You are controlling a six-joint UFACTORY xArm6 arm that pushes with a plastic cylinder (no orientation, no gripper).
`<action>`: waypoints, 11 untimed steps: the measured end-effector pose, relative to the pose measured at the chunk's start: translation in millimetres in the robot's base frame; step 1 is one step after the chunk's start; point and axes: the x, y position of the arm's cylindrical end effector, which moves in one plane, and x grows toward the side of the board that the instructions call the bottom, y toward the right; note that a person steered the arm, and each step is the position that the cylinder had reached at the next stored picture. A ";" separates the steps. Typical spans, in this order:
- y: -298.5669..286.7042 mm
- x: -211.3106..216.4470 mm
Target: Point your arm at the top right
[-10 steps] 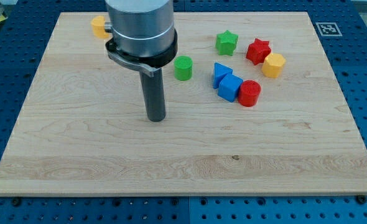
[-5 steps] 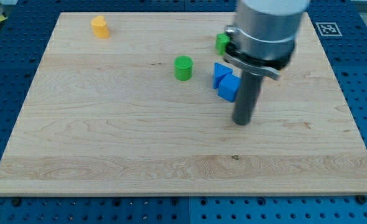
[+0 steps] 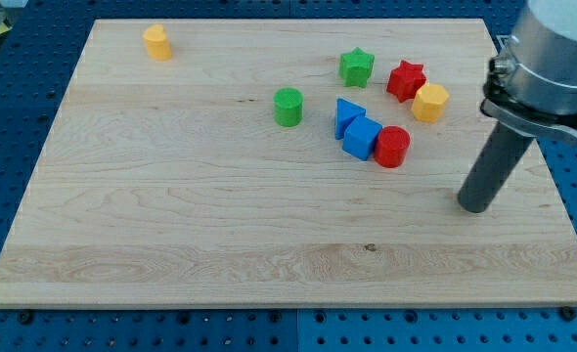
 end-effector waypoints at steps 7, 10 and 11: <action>50.4 -140.1; 57.1 -186.2; 57.0 -223.1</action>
